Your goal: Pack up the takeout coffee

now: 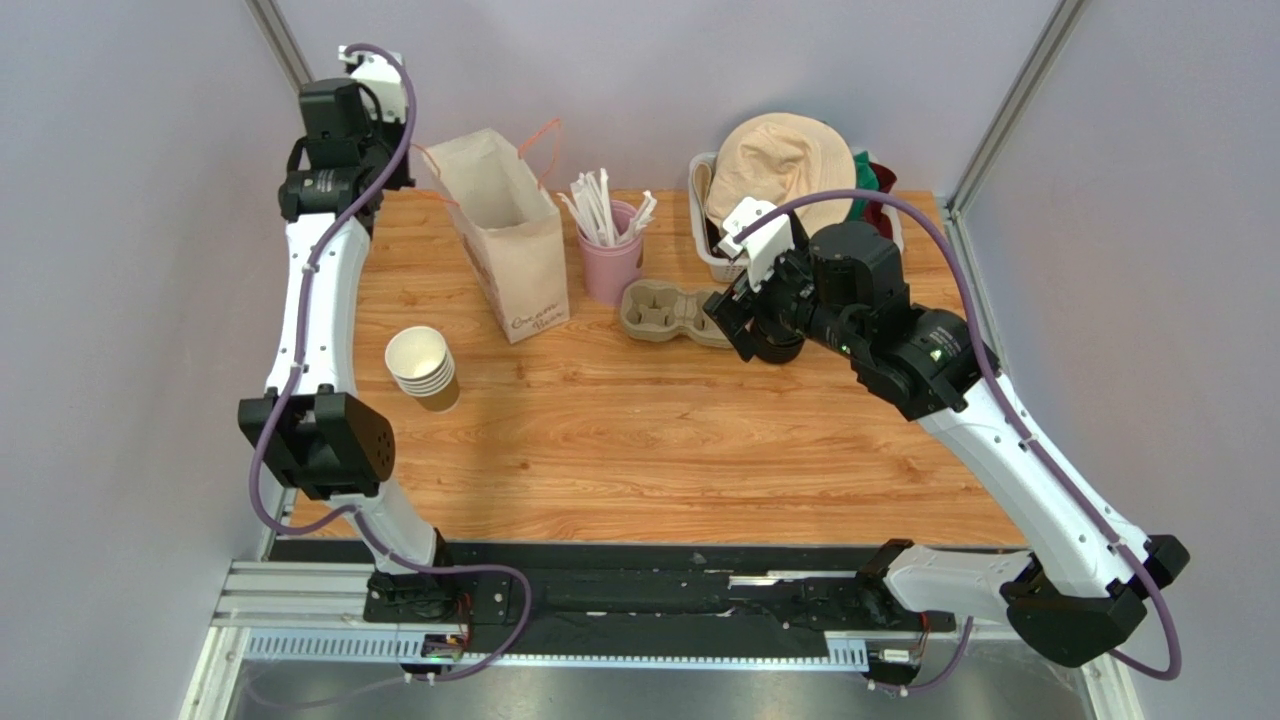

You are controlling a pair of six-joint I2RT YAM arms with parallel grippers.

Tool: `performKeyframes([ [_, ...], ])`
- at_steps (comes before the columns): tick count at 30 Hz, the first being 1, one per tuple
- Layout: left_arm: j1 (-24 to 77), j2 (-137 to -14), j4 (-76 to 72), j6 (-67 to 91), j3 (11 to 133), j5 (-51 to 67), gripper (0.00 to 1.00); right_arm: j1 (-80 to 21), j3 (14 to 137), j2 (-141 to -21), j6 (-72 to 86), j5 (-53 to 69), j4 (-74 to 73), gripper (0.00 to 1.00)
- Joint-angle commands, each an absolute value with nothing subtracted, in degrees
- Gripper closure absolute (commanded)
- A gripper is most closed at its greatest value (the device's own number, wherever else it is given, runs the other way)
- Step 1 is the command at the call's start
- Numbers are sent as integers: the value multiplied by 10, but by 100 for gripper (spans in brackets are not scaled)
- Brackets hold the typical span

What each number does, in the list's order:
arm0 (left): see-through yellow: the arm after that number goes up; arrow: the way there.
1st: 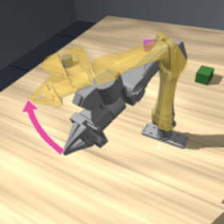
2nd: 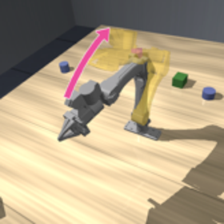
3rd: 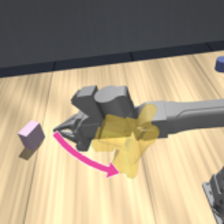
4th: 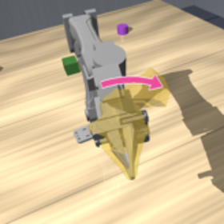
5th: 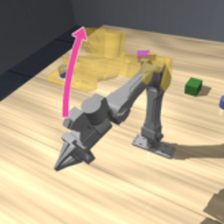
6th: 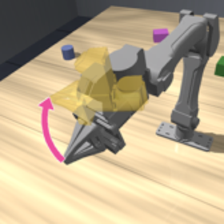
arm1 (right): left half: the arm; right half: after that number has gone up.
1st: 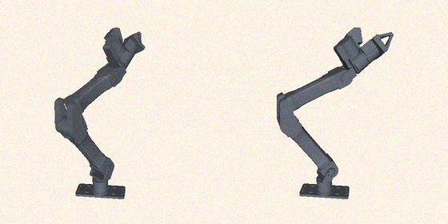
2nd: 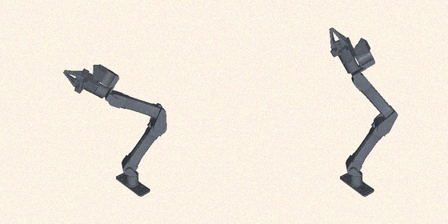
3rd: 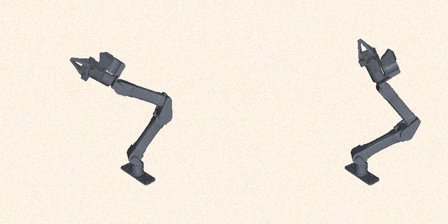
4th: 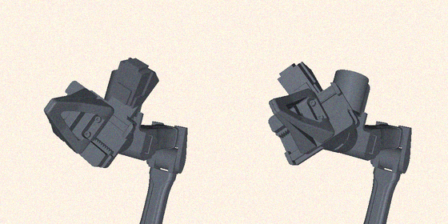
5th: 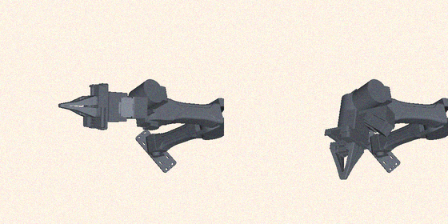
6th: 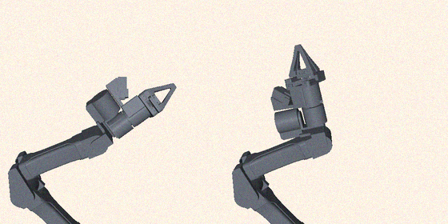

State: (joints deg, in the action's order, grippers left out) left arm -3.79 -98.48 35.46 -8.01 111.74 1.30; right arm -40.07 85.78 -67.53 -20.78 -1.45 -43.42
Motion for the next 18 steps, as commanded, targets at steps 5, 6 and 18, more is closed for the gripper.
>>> performKeyframes([
  [5,-87,-992,326,-76,1162,19,95,-399,864,-684,-197,-8,-410,11],
  [6,-88,-996,328,-77,1169,24,93,-399,864,-683,-197,-9,-410,11],
  [18,-87,-1063,359,-85,1258,10,59,-397,859,-676,-195,-9,-410,11],
])
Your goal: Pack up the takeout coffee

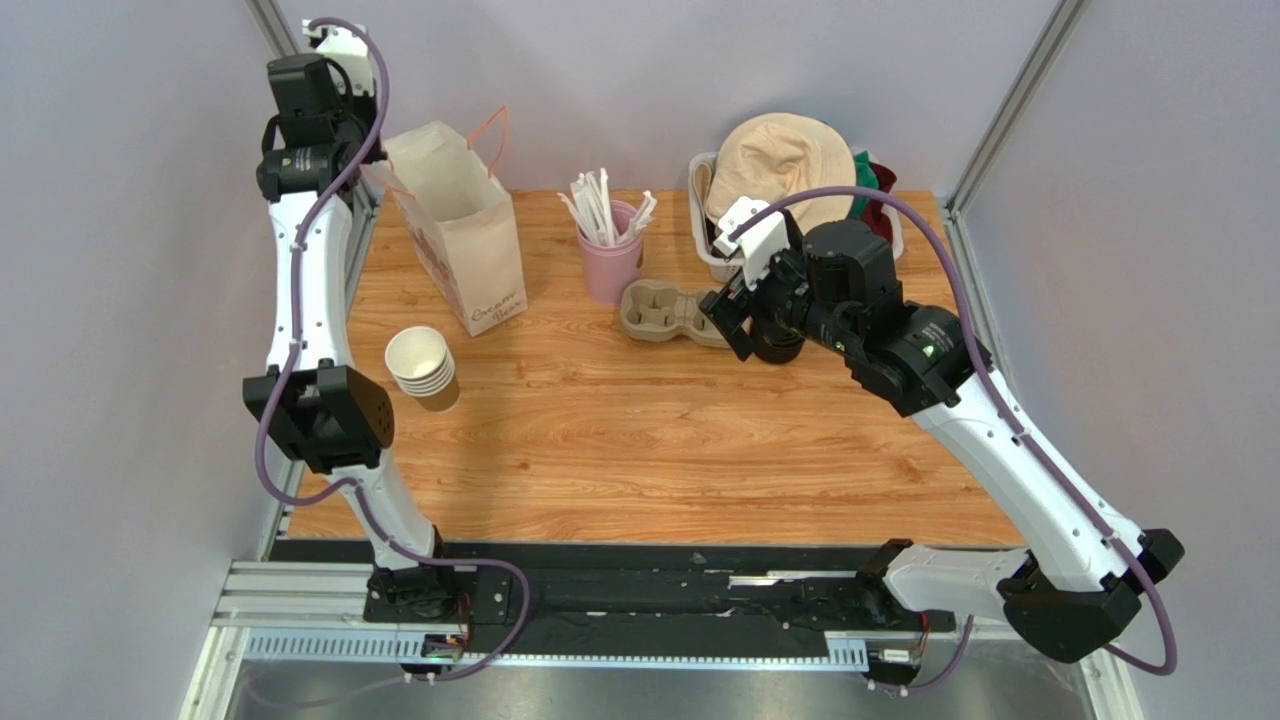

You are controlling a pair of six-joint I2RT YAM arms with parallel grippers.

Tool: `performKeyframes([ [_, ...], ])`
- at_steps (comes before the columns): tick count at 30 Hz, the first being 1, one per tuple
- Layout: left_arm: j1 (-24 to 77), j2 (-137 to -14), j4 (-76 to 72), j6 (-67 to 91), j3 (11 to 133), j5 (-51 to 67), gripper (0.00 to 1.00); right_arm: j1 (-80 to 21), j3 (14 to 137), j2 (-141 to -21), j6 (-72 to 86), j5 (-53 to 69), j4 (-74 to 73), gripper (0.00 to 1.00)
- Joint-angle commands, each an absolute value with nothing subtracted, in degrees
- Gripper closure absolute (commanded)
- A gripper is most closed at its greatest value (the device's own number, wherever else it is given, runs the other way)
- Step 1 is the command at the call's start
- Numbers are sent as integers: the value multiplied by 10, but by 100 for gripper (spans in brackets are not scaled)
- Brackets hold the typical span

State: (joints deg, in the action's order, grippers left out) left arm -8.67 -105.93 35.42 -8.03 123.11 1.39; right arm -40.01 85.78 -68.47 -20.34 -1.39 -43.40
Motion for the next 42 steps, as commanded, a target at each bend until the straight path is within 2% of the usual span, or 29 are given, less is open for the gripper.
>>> performKeyframes([
  [1,-87,-1058,359,-84,1253,11,54,-396,859,-676,-195,-9,-410,11],
  [2,-87,-1055,357,-83,1250,15,51,-396,856,-674,-194,-8,-409,11],
  [3,-87,-1049,355,-81,1246,18,39,-395,854,-675,-194,-9,-409,11],
  [5,-87,-1025,348,-76,1228,34,34,-393,849,-672,-194,-8,-407,11],
  [6,-87,-1016,345,-73,1222,39,27,-392,849,-672,-193,-8,-405,11],
  [10,-87,-943,348,-63,1186,73,18,-389,848,-670,-193,-8,-405,11],
  [13,-87,-875,371,-89,1140,148,16,-383,842,-664,-199,-9,-407,10],
  [18,-87,-736,427,-259,998,282,12,-371,821,-650,-215,13,-413,9],
  [20,-87,-708,478,-346,931,303,12,-367,810,-646,-223,17,-417,9],
  [25,-111,-688,551,-433,835,301,16,-362,793,-638,-227,30,-419,9],
  [33,-216,-817,547,-426,845,351,27,-359,782,-633,-229,43,-419,9],
  [39,-234,-892,555,-427,862,380,36,-358,778,-630,-228,46,-419,9],
  [42,-235,-902,555,-429,858,388,37,-358,778,-629,-228,47,-418,9],
])
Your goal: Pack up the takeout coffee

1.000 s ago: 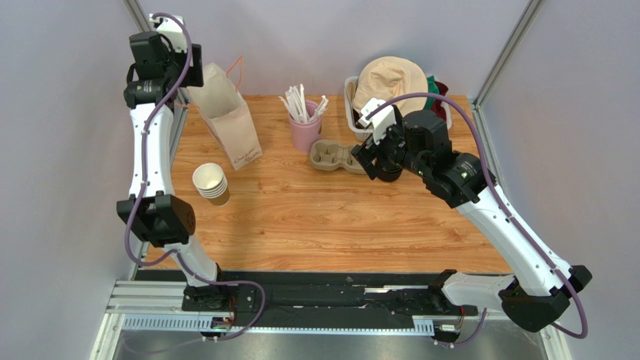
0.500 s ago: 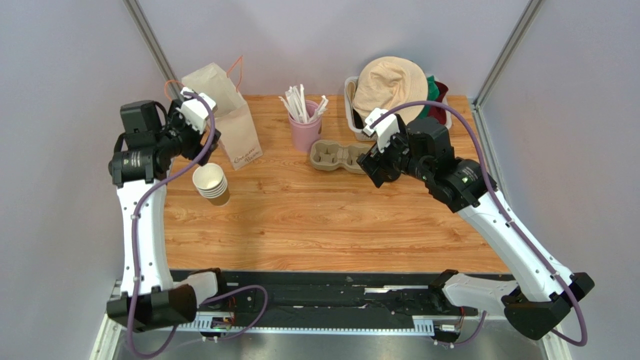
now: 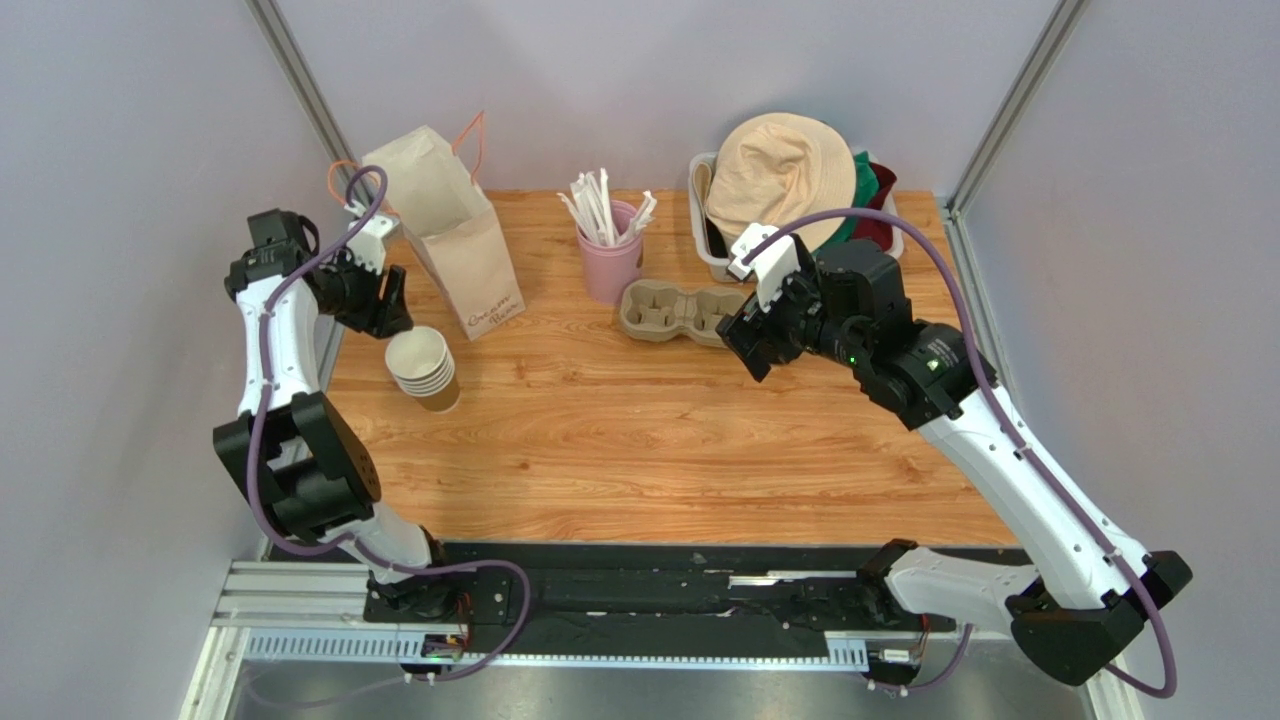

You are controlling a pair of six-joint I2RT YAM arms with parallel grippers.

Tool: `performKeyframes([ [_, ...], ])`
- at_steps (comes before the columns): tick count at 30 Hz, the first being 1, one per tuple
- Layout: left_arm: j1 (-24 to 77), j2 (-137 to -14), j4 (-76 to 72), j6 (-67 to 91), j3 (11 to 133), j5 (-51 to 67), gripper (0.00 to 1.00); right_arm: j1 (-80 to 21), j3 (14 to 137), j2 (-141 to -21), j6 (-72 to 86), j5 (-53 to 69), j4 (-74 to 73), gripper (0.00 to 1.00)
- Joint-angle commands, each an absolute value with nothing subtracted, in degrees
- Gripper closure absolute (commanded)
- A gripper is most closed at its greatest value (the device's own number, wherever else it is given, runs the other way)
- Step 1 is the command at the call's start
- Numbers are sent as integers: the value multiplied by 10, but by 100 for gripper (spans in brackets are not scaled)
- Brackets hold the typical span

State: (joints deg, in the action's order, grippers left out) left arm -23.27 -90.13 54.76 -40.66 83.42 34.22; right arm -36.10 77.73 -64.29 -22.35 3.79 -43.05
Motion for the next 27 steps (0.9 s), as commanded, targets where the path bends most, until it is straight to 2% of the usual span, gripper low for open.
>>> performKeyframes([
  [1,-234,-903,553,-428,857,388,39,-357,778,-630,-227,48,-418,9],
  [12,-235,-918,535,-433,830,367,43,-357,780,-635,-222,55,-417,9],
  [14,-234,-922,535,-437,828,367,49,-357,780,-635,-222,55,-417,9],
  [23,-234,-932,531,-449,807,350,50,-357,778,-636,-221,57,-417,9],
  [27,-235,-931,529,-451,800,348,56,-356,777,-638,-221,57,-417,9],
])
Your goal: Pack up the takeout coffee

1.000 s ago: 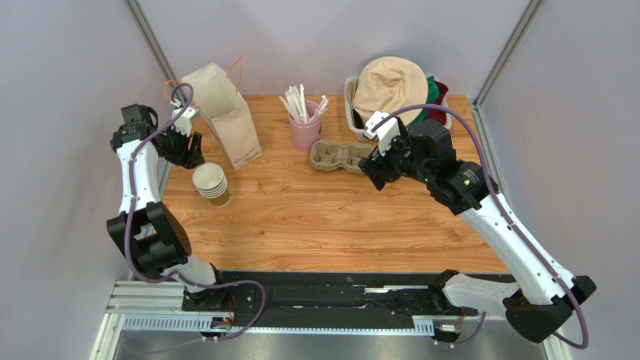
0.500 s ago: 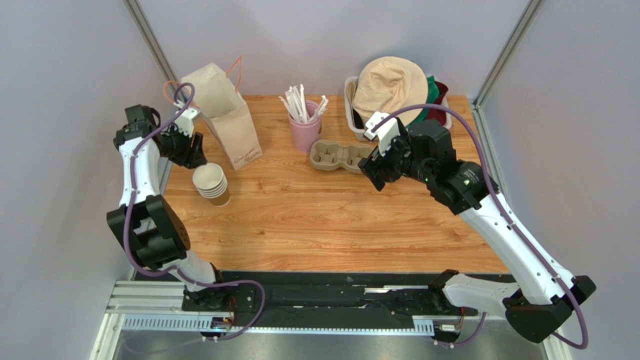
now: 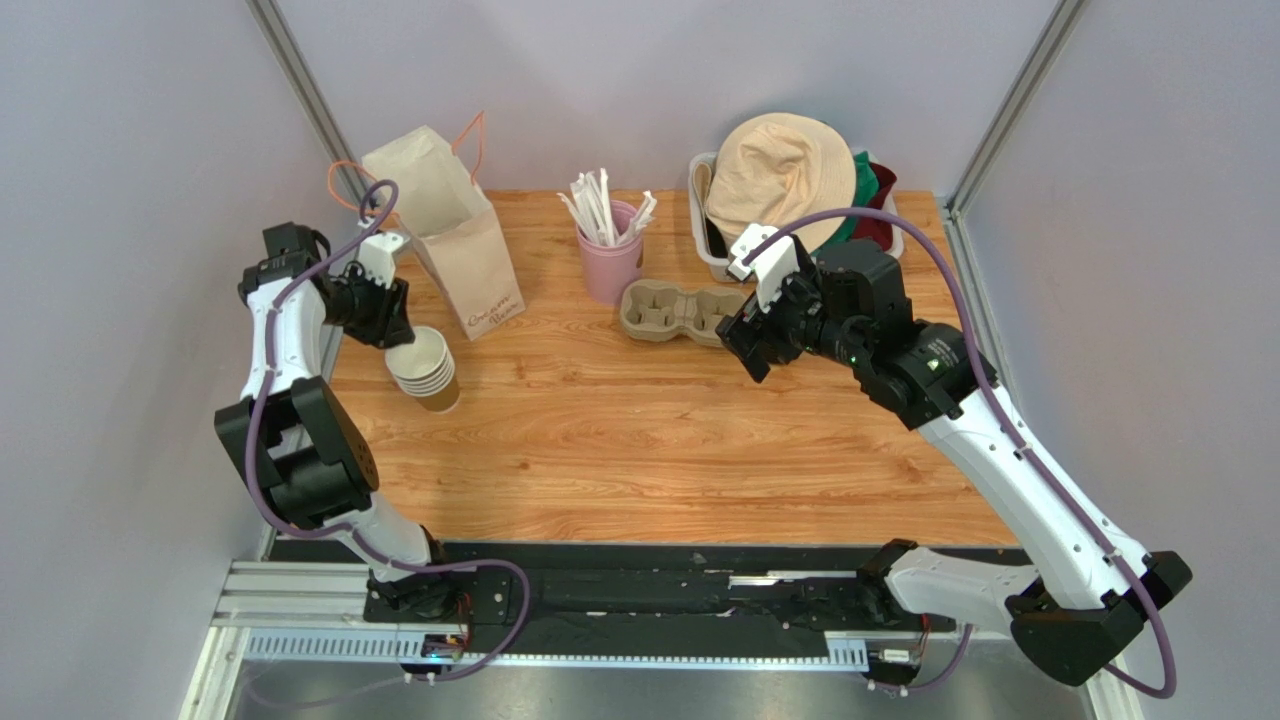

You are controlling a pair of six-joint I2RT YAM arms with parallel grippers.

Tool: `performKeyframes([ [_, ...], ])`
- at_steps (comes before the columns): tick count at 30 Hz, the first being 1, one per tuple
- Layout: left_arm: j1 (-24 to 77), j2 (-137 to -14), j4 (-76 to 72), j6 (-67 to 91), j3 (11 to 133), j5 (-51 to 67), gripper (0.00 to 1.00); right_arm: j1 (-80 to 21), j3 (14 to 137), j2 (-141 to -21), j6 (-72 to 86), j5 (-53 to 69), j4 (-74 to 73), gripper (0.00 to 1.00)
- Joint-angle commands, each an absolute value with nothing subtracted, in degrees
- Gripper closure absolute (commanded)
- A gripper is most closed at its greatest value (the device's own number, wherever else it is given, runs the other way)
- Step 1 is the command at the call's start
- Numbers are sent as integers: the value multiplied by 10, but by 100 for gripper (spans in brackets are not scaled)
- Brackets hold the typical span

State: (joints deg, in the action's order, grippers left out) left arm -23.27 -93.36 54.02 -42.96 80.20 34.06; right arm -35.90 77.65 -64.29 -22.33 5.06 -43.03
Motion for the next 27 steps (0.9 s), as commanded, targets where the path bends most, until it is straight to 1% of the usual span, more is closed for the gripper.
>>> performKeyframes([
  [1,-234,-930,529,-450,800,350,59,-356,777,-636,-221,58,-417,9],
  [11,-234,-916,526,-449,793,348,61,-356,774,-635,-221,60,-417,9],
  [12,-235,-914,526,-451,791,349,64,-354,774,-635,-221,60,-416,9],
  [15,-234,-910,526,-452,788,348,66,-355,773,-635,-221,61,-415,9],
  [16,-235,-907,526,-453,787,349,69,-355,773,-635,-221,62,-416,9],
  [27,-234,-894,515,-440,783,352,69,-354,766,-634,-221,67,-411,9],
])
